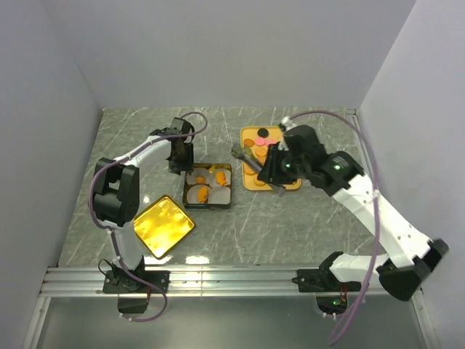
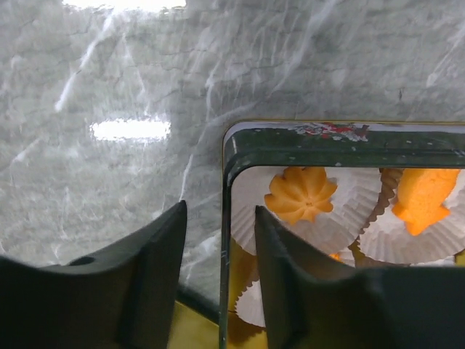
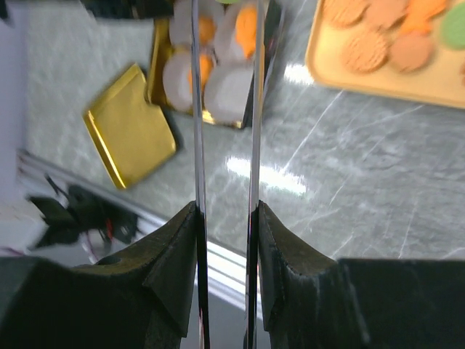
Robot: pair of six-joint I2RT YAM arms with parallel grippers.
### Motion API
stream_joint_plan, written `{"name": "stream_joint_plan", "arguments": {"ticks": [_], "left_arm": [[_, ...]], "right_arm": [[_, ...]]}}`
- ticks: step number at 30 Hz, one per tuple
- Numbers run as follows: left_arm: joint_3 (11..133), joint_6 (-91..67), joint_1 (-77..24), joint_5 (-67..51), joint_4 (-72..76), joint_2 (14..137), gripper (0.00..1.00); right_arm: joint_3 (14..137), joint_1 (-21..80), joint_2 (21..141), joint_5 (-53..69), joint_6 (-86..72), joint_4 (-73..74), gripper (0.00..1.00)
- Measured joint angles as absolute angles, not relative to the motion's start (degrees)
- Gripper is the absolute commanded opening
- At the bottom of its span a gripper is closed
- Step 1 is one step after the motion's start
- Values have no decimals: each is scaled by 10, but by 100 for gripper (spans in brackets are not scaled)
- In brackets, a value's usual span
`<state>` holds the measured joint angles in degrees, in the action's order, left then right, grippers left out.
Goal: Pack the cookies
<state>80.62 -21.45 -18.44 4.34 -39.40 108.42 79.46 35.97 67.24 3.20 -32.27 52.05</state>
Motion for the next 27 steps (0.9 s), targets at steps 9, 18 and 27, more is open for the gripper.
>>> {"name": "stream_joint_plan", "arguments": {"ticks": [9, 18, 27], "left_arm": [[805, -221, -159, 43, -401, 1027, 63], [799, -223, -138, 50, -387, 940, 61], [763, -224, -135, 60, -375, 903, 60]], "right_arm": [[780, 445, 762, 50, -308, 519, 29], [756, 486, 806, 42, -301, 523, 31], [754, 493, 829, 31, -289, 524, 44]]}}
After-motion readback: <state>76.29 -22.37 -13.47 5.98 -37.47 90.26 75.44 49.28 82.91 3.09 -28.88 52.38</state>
